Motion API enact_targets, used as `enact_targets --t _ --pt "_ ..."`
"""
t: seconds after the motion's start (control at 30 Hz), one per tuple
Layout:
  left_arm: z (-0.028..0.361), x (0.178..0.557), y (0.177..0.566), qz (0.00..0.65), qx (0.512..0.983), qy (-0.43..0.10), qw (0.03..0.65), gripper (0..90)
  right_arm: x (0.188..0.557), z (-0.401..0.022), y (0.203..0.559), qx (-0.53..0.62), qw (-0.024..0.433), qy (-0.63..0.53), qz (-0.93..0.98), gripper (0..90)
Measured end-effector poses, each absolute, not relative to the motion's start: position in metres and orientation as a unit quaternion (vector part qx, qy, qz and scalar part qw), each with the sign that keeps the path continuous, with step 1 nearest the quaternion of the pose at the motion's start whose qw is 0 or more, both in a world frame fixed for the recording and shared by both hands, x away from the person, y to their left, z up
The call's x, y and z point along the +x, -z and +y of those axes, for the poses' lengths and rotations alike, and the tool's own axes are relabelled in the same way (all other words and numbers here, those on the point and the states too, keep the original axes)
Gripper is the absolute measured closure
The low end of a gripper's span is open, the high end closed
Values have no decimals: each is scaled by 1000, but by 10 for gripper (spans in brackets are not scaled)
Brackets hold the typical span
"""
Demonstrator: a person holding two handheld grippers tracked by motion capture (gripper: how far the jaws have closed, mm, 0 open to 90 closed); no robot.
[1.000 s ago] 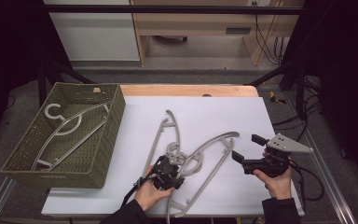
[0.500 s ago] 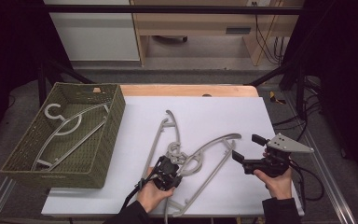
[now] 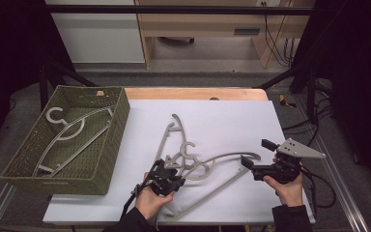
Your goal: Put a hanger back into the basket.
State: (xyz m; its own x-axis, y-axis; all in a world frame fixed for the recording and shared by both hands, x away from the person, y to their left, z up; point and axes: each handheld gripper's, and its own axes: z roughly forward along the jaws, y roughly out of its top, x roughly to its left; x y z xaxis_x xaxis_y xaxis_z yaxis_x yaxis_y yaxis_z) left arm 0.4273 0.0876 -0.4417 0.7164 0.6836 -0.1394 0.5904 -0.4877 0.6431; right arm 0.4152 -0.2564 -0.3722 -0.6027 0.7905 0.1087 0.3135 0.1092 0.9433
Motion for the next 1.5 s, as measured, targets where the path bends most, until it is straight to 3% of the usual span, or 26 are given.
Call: enact_targets --t 0.87,1.17,1.5 --pt "145 428 375 373 824 -127 408 825 414 -262 370 390 223 -546 707 26" --pt "181 436 333 369 814 -173 414 825 414 -262 371 390 224 -544 708 26" --pt "224 452 308 377 805 -185 418 825 416 -260 373 393 223 -540 710 27"
